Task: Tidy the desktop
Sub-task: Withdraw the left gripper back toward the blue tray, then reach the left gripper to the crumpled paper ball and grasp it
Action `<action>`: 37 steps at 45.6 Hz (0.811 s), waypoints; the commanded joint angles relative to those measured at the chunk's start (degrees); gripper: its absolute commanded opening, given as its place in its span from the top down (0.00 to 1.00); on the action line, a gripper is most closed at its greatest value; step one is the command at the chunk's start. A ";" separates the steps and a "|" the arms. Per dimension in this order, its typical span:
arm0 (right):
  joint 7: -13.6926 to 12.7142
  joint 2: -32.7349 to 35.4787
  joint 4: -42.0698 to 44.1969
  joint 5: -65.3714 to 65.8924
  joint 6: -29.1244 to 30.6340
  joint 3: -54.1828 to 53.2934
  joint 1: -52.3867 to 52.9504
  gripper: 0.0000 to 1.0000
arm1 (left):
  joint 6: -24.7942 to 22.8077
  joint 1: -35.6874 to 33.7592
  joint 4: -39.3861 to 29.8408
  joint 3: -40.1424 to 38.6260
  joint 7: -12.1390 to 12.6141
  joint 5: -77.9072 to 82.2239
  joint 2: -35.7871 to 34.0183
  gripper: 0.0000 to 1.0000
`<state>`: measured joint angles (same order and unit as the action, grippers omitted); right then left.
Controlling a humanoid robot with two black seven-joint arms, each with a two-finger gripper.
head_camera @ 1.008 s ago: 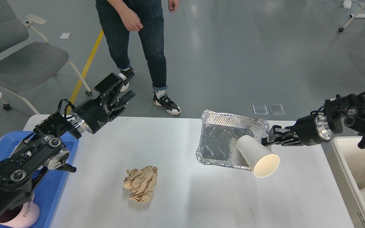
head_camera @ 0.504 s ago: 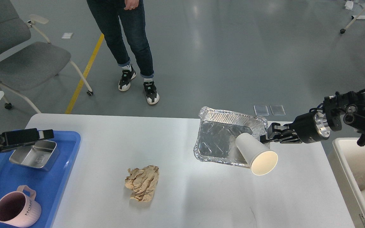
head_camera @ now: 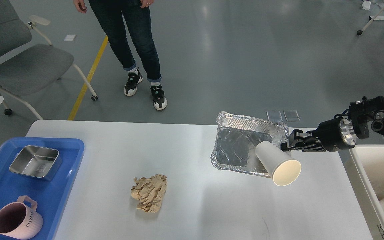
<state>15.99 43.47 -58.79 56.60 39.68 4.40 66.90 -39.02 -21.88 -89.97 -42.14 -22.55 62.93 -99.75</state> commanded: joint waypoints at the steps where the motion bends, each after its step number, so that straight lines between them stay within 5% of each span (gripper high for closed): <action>1: 0.09 0.04 -0.01 0.00 0.04 -0.09 -0.10 1.00 | -0.27 0.25 0.06 -0.39 0.31 0.00 0.44 0.03; 6: 0.01 -0.14 -0.01 0.00 -0.04 -0.09 -0.10 1.00 | 0.44 0.52 1.28 -0.66 0.75 1.49 3.85 0.03; 20: 0.01 -0.58 -0.01 0.00 -0.22 -0.18 -0.45 1.00 | 1.05 -5.98 11.47 0.13 3.83 29.26 39.71 0.02; 37: 0.01 -0.22 -0.01 0.00 -0.31 -0.18 -0.80 1.00 | -0.97 -16.70 24.48 9.79 4.00 35.24 61.16 0.02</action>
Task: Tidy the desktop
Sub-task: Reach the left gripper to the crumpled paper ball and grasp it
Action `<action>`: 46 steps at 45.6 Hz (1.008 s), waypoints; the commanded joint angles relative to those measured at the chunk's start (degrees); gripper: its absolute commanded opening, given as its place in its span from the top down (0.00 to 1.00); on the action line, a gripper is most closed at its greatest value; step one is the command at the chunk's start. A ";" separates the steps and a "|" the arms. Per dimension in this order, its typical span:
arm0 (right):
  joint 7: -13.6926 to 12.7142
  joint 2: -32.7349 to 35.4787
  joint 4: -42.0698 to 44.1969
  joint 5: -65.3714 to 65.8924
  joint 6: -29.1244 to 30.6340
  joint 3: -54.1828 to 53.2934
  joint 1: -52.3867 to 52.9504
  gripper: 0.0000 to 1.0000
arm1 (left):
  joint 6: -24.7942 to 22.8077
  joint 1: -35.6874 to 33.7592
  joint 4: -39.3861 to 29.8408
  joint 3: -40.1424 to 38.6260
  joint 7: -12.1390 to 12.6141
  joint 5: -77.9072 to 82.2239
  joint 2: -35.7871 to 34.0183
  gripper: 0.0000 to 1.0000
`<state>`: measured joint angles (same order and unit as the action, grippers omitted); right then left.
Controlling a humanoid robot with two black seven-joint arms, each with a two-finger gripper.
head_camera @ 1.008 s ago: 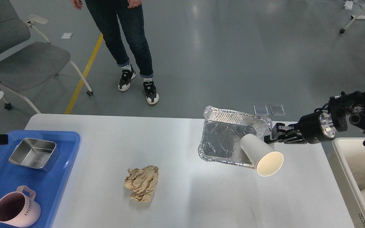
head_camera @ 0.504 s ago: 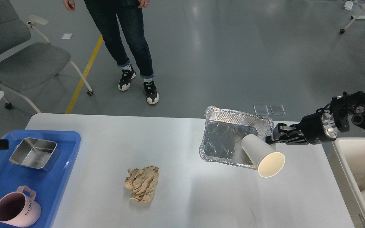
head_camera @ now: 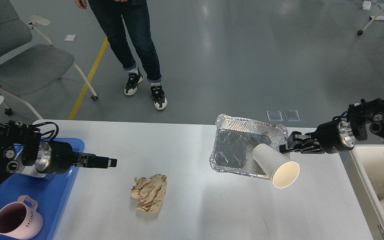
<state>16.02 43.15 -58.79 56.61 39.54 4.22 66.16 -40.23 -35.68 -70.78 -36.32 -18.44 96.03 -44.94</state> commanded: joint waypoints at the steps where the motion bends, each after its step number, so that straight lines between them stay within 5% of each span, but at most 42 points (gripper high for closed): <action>1: -0.02 0.27 -0.01 -0.01 -0.17 0.00 -0.15 1.00 | 0.41 -3.52 7.65 5.11 -0.10 2.32 9.14 0.02; 11: 0.07 1.15 -0.19 -0.01 -0.17 -0.09 -0.50 1.00 | 3.58 -6.77 15.23 12.14 -0.28 2.85 18.57 0.02; 30: 0.07 1.76 -0.45 -0.01 -0.26 -0.09 -0.50 1.00 | 6.74 -7.56 16.38 21.46 -0.63 4.16 23.59 0.07; 39: 0.07 2.03 -0.36 -0.01 -0.26 -0.09 -0.68 1.00 | 9.56 -9.41 17.17 25.51 -3.26 8.99 24.29 0.53; 43: 0.07 2.03 -0.36 -0.01 -0.26 -0.18 -0.68 1.00 | 9.64 -9.94 17.61 25.86 -5.37 9.35 24.29 0.62; 46: 0.07 1.94 -0.45 -0.01 -0.34 -0.18 -0.76 1.00 | 10.96 -10.02 19.71 25.77 -4.41 9.26 25.60 0.84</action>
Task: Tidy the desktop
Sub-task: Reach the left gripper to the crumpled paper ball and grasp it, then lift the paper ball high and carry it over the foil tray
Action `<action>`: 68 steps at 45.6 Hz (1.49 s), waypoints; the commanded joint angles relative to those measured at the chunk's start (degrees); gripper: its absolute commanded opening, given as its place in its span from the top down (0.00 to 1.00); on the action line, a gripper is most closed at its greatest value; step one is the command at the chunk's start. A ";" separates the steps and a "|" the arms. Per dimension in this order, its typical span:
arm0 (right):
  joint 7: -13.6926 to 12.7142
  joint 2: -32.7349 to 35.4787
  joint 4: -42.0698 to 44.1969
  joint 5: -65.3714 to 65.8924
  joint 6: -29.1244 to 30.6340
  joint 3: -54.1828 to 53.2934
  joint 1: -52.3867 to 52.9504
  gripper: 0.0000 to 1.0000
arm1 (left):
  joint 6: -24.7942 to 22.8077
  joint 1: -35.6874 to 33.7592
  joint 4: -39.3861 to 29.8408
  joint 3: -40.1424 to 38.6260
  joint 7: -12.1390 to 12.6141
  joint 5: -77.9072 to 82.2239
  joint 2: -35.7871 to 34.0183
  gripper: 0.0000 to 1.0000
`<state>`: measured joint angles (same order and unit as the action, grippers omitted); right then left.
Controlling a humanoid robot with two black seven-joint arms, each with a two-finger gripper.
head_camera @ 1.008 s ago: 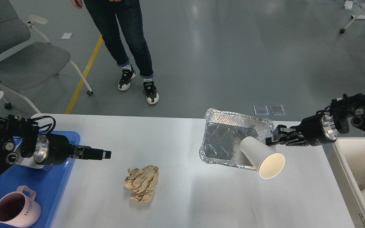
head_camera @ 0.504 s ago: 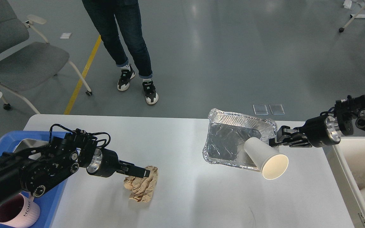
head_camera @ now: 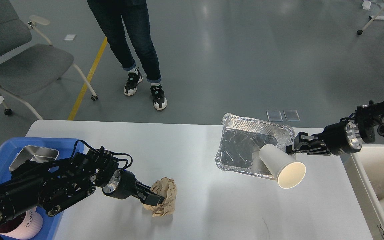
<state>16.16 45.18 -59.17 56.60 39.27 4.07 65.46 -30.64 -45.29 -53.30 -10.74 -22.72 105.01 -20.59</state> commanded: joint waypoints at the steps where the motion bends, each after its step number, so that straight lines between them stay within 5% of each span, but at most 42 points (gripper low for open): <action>1: -0.08 -0.09 0.02 0.00 -0.07 -0.03 0.02 1.00 | 1.64 -0.59 2.84 0.20 -0.66 0.28 1.43 0.87; 3: -0.08 -0.01 0.02 0.00 -0.07 -0.03 0.02 1.00 | 2.17 -0.94 3.38 0.28 -1.45 0.28 1.61 1.00; 26: -0.08 0.61 -0.06 0.00 0.02 0.06 -0.07 1.00 | 0.68 -3.49 3.20 0.20 -2.59 -0.42 -1.55 1.00; 37: 0.01 1.22 -0.15 0.00 0.11 -0.29 0.11 1.00 | 4.10 -3.31 -3.12 -1.21 -13.58 -3.58 -21.05 1.00; 57: 0.01 1.05 -0.06 -0.08 0.37 -1.26 1.08 1.00 | 3.23 -4.45 -31.95 -5.59 -15.25 -18.61 -66.23 1.00; 68: -0.08 0.08 -0.94 -0.08 0.37 -1.26 1.08 1.00 | -11.44 -18.06 -32.39 -18.16 -15.69 -20.90 -69.15 1.00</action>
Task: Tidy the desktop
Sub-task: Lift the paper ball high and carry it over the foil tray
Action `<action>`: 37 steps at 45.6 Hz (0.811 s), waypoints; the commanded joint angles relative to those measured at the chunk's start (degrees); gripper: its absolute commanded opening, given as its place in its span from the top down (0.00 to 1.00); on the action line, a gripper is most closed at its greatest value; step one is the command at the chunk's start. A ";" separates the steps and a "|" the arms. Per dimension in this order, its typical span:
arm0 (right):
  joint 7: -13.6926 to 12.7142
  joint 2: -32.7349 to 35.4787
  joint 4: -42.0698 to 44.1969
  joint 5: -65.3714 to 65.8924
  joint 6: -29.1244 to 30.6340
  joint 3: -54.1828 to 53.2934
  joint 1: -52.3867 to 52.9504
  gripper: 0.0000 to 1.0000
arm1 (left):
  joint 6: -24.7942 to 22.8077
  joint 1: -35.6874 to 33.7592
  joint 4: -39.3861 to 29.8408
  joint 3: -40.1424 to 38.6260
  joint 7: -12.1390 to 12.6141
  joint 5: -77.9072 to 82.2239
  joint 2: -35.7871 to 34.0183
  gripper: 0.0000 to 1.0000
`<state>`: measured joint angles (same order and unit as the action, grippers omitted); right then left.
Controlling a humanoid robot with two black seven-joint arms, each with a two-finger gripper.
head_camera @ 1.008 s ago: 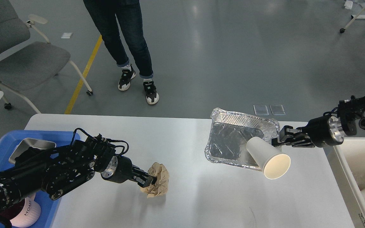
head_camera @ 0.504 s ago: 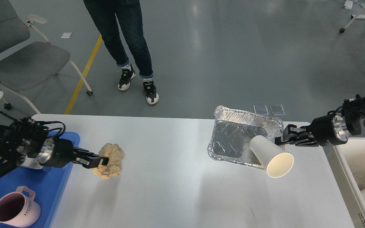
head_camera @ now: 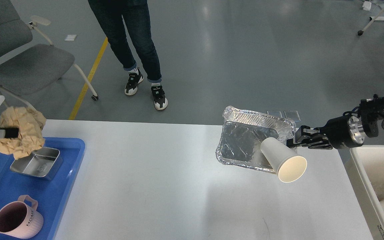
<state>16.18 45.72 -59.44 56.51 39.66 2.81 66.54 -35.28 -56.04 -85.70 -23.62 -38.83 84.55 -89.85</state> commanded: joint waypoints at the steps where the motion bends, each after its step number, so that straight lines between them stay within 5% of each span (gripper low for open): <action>1: -0.09 -0.54 -0.76 0.09 -0.02 0.01 -0.01 1.00 | -8.04 -8.98 0.18 -5.99 0.51 -0.53 0.46 1.00; 15: -0.18 -0.54 -1.11 0.09 0.07 0.09 0.35 1.00 | -17.98 -29.91 9.49 -6.61 5.52 0.44 20.75 1.00; 37: -0.27 -3.53 -0.59 0.09 1.74 0.36 2.54 1.00 | -14.29 -31.85 32.79 -3.28 6.14 9.49 61.71 1.00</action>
<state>15.98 42.66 -60.28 56.61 40.33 3.03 68.92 -50.99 -88.23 -55.83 -29.55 -32.60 93.40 -34.55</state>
